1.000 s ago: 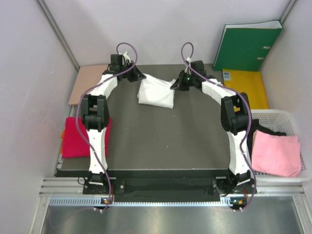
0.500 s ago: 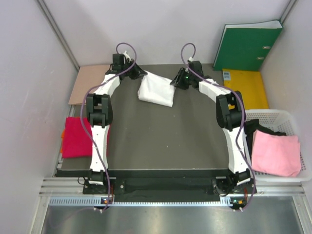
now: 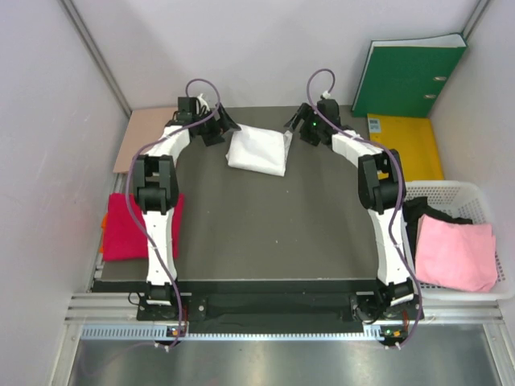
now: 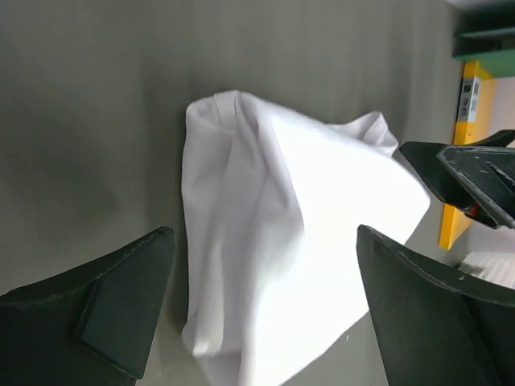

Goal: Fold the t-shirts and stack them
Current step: Smooth out wrinkles on the folded tshirt, then put the neatly folded tshirt into the corner of the board with the left arm

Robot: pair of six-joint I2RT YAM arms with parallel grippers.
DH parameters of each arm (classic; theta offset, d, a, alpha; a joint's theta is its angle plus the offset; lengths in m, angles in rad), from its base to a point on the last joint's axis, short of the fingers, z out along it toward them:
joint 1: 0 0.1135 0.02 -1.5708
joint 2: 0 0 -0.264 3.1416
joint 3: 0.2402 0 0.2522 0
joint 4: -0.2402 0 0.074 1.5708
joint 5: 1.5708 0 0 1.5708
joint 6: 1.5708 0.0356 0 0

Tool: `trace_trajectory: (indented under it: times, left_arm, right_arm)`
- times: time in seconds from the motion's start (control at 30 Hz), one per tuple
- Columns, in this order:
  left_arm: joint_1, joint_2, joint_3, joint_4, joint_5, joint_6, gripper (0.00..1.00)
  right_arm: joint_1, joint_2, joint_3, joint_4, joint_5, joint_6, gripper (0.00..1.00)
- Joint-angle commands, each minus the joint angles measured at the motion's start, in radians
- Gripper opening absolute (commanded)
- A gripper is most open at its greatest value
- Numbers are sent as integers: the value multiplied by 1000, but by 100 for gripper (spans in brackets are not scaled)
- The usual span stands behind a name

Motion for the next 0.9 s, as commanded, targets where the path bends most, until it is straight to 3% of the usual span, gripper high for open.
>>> trace_trajectory:
  times: [0.0, 0.27, 0.5, 0.67, 0.83, 0.87]
  left_arm:
    - [8, -163, -77, -37, -17, 114, 99]
    - [6, -233, -325, 0, 23, 126, 99]
    - [6, -212, -344, 3, 37, 125, 99]
    - [2, -140, -297, 1, 44, 117, 99]
    - [-9, -45, -203, -26, 55, 113, 98]
    - [-10, -32, -192, -29, 79, 108, 93]
  right_arm:
    - [-7, -136, -126, 2, -32, -47, 86]
    - [22, -252, -306, -53, -92, -125, 91]
    - [28, -322, -421, -20, -94, -116, 92]
    - [50, -237, -346, -43, -127, -108, 91]
    - [97, -76, -144, -121, -178, -91, 90]
    - [103, -51, -108, -132, -184, -87, 89]
